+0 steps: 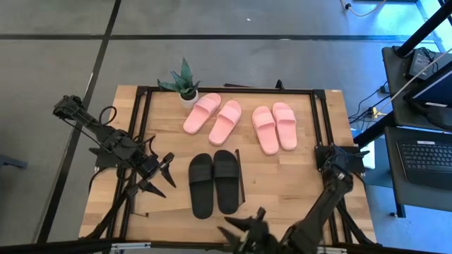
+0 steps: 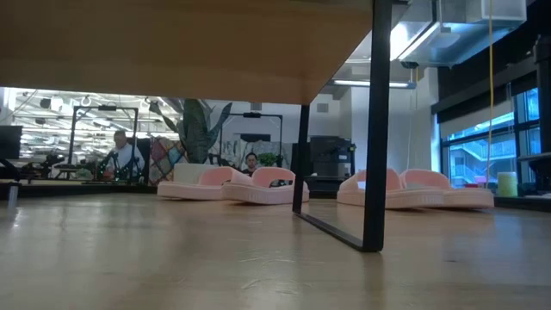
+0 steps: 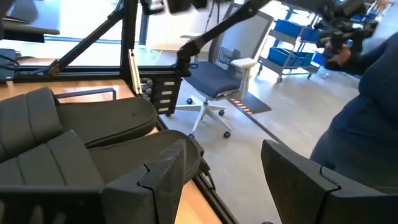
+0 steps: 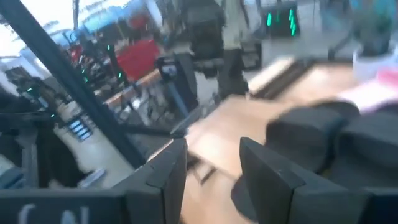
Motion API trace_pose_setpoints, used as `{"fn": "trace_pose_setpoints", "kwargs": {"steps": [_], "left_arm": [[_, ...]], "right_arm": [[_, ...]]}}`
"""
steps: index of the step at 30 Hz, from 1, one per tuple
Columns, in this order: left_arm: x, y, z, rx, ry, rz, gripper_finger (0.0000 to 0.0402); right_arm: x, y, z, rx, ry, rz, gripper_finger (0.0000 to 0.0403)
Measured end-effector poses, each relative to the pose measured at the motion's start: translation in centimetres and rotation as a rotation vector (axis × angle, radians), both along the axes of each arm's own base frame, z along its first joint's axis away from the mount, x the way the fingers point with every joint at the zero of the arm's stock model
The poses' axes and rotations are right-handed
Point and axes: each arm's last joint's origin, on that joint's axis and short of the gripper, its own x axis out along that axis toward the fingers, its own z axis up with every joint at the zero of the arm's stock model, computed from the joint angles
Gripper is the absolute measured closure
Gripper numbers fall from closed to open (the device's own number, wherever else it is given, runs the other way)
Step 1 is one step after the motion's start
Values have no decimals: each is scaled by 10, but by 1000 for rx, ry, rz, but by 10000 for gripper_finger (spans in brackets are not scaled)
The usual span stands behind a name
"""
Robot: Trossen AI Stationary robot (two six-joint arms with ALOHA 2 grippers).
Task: Pick and place slides into the shelf
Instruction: Put the black slide on the shelf
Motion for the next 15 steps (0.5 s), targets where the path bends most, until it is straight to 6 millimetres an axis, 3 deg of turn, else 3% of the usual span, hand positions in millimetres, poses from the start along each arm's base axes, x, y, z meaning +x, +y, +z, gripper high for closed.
{"fn": "trace_pose_setpoints", "kwargs": {"steps": [5, 9, 12, 15], "left_arm": [[-1, -1, 1, -59, 34, -1, 202], [-1, -1, 1, -131, 90, 13, 201], [-1, -1, 1, -146, 99, 18, 201], [0, 0, 3, -148, 81, 27, 201]], "right_arm": [[-27, -38, 13, 129, 190, 23, 253], [-41, -80, 7, 221, 517, -75, 253], [-35, -96, 5, 195, 680, -7, 253], [-35, -115, 17, 154, 741, 41, 253]]}}
